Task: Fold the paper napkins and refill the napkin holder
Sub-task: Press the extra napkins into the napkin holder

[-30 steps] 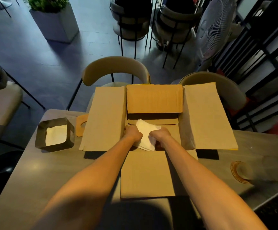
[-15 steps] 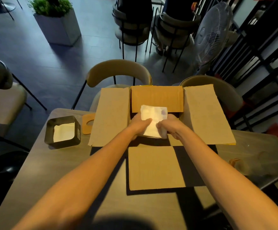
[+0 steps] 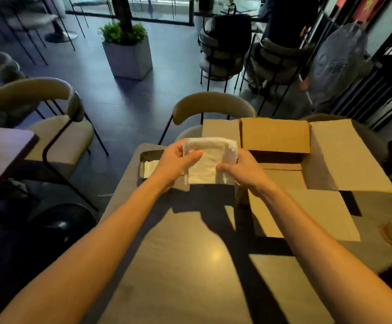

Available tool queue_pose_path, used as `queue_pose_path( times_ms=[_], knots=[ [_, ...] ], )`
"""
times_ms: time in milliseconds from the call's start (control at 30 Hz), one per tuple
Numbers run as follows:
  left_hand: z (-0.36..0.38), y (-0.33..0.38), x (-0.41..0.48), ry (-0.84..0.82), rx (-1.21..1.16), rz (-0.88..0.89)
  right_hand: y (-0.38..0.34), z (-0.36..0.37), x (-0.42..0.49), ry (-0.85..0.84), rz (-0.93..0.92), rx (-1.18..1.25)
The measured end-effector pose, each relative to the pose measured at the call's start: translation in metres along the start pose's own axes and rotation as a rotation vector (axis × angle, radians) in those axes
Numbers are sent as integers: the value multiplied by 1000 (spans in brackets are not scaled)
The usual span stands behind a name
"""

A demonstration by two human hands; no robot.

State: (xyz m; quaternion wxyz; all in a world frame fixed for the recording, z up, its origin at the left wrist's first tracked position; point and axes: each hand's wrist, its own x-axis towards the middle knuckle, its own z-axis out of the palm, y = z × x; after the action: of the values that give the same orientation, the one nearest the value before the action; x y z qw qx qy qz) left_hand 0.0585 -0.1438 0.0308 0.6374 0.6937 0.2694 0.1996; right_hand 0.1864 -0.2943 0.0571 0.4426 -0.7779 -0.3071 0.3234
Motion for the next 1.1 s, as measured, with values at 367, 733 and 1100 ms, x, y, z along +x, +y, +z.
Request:
queue_pose_path(
  times_ms=[367,733,1100],
  knots=[
    [-66,-132,-54,111,-35,95,75,152,6,-109,-164,-64],
    [-56,-208,-84,71,-115,91,134,185,0,-155,-398,-161],
    [-52,-207,-114,-13,-86,181,150,184,-32,-134,-433,-41]
  ],
)
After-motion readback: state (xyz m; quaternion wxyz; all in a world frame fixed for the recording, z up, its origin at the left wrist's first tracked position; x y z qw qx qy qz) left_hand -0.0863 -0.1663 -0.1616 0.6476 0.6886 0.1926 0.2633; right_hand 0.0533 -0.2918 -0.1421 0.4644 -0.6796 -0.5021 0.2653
